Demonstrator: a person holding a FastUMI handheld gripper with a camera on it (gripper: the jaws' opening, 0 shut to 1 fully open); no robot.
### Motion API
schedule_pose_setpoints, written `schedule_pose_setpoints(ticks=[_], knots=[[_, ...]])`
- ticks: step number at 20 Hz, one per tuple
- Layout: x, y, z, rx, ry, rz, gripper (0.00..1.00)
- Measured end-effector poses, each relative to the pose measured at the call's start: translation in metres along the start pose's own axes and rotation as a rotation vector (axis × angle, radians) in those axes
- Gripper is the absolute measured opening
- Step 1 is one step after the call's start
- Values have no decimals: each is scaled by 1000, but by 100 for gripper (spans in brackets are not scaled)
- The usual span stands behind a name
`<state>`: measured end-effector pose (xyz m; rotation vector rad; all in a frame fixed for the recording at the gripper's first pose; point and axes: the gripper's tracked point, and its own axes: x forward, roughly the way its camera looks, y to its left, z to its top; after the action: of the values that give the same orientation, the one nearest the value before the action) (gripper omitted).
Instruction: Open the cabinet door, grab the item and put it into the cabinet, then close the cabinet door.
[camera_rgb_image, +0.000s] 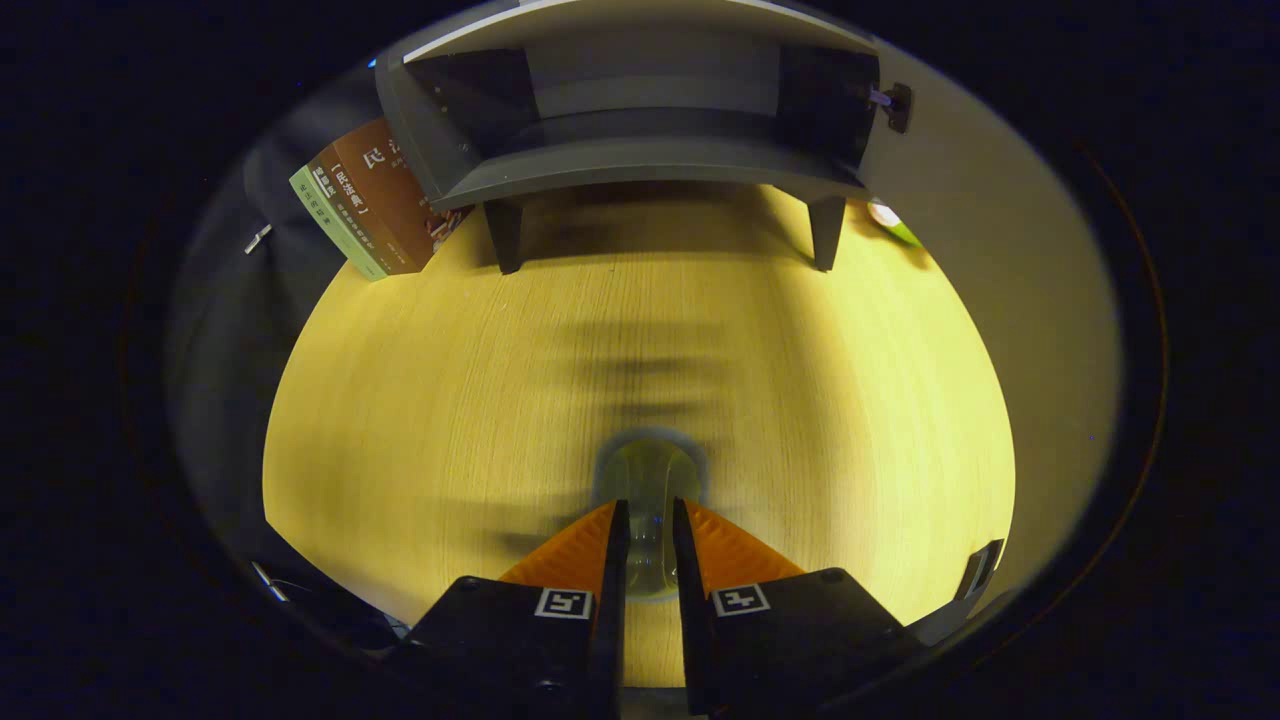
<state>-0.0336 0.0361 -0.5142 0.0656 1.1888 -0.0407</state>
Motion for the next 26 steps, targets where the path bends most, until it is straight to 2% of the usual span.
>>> schedule_pose_setpoints(ticks=[8,11,17,18,19,23,26], knots=[[4,4,-2,-58,19,-22,27],[4,8,-4,-67,29,-14,28],[22,2,-20,-107,90,-53,32],[24,1,-15,-94,65,-61,32],[21,0,-13,-100,59,-81,17],[10,2,-7,-84,54,-69,17],[-19,3,11,-55,3,-53,17]])
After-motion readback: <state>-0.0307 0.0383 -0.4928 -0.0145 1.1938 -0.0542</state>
